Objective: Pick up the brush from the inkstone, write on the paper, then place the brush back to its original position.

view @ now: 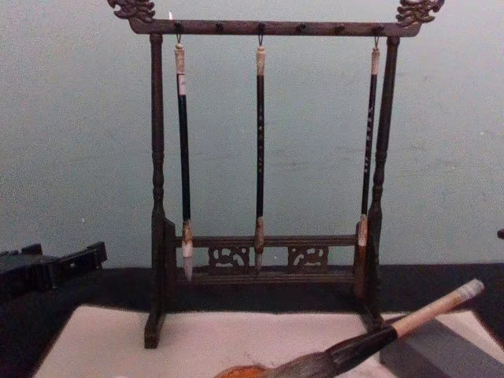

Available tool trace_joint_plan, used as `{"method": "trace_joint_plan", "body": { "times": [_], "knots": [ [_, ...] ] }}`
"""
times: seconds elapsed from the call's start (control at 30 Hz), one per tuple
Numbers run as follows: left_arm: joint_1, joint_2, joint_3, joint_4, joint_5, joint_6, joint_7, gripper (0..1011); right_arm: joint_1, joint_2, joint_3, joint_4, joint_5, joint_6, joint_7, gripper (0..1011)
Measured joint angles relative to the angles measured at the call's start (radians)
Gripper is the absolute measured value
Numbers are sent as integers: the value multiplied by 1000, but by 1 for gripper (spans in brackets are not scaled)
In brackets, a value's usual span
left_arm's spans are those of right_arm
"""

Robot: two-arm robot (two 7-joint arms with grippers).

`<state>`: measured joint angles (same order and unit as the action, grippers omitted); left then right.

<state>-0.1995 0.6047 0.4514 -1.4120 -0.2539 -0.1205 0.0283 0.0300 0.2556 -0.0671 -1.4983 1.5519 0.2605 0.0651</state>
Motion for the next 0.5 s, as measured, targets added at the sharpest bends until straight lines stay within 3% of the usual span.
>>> {"method": "trace_joint_plan", "body": {
  "times": [0.33,0.5],
  "knots": [
    [0,0,0,0,0,0,0,1000,16,-12,4,-8,118,19,-155,1006],
    [0,0,0,0,0,0,0,1002,20,-1,-3,-11,131,21,-183,1006]
  ]
}}
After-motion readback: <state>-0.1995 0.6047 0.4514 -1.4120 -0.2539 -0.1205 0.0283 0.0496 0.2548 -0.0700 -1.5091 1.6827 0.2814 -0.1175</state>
